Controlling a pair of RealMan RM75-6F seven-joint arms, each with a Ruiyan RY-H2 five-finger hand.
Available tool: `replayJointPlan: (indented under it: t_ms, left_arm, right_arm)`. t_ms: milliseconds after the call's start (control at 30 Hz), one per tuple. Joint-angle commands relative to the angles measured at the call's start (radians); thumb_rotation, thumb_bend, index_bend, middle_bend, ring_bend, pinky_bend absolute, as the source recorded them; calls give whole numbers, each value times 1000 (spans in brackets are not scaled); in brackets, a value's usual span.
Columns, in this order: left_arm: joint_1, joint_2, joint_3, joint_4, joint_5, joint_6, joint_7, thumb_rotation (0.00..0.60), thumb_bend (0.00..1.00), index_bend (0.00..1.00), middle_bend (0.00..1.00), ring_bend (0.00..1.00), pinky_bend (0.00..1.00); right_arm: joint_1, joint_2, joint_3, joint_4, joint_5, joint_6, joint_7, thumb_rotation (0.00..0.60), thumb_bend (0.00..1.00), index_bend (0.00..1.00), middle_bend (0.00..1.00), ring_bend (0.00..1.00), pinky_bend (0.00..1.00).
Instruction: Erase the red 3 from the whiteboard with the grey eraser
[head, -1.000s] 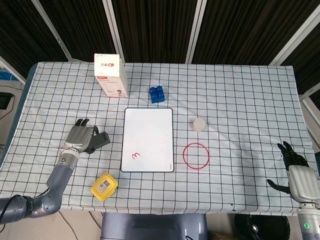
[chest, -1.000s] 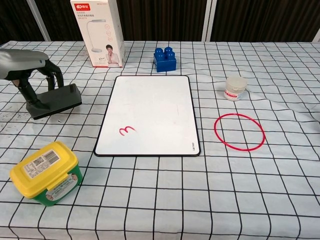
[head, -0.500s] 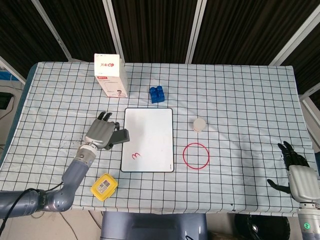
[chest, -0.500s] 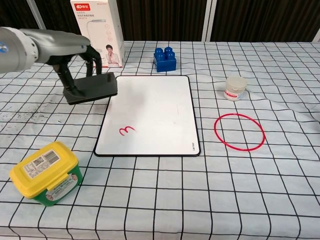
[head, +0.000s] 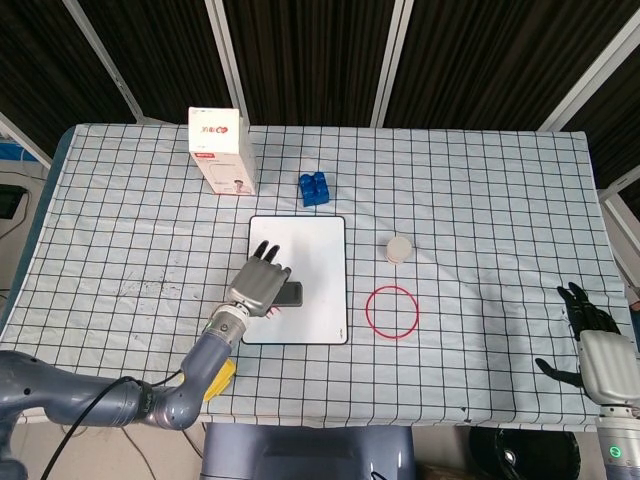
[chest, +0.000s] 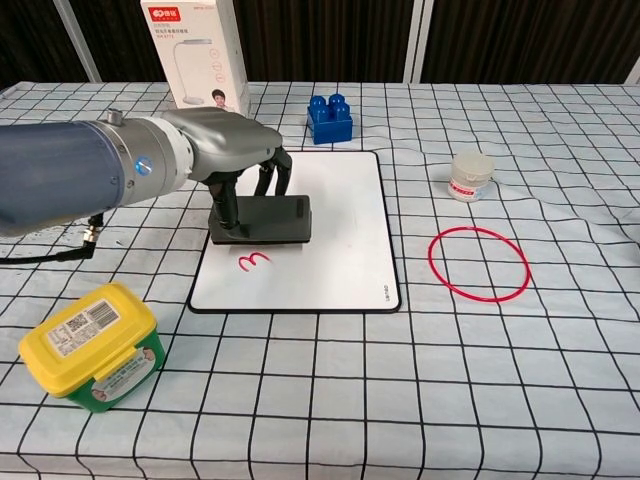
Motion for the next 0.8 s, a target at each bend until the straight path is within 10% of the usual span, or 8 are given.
replayJointPlan:
  t_ms: [33,800]
  left_arm:
    - [-11,-26,9,22,-6,21,24,600,244,380,459,54,63]
    - [29,-43,69,13,43,39,1,600,244,384,466,54,63]
  right_arm:
    - [0,1,0,0,0,0,1,600,55,0,50,175,204]
    - [1,1,0,-1,0,-2,-1,600,56,0,50,176,204]
